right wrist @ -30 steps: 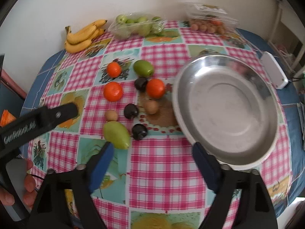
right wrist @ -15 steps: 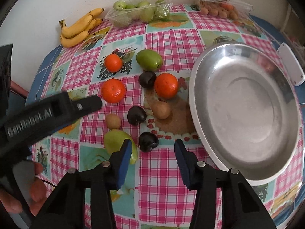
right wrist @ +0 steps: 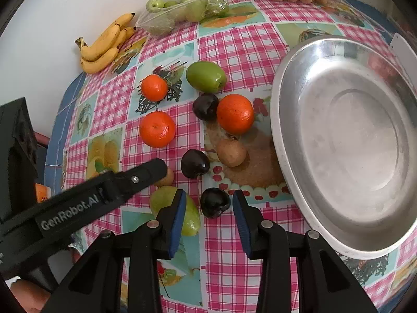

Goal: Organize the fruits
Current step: 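Grasp a dark plum with the right tool while the left tool grasps a small brown kiwi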

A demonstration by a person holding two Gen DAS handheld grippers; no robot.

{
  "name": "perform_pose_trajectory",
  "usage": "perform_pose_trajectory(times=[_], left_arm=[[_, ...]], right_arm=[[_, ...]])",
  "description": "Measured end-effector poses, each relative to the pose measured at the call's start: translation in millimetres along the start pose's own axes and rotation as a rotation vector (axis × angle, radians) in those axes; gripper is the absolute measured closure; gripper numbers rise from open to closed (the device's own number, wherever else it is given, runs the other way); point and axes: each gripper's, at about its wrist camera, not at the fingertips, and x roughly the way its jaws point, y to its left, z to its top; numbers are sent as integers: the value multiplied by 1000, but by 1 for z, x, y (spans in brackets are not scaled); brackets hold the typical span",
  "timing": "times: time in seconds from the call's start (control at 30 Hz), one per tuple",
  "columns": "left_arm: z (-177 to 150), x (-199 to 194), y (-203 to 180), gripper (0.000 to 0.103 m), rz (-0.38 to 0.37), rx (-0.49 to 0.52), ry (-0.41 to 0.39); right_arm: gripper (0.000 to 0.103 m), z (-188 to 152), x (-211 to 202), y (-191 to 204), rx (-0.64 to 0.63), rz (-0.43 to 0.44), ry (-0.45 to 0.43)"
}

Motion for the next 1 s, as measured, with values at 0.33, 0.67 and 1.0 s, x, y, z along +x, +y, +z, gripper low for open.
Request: perform_pose_trajectory(times=[0.33,0.67,1.0], left_arm=[[2,7,0,61,-19,-21,5],[2,9,-1,76,-18,-8,0],[2,6,0,76,-5,5,-16]], right_arm=[[74,-1,6,-6,30,7,16],[77,-1,8,-9,55,26,27],[77,-2,9,-11,79,56,29]])
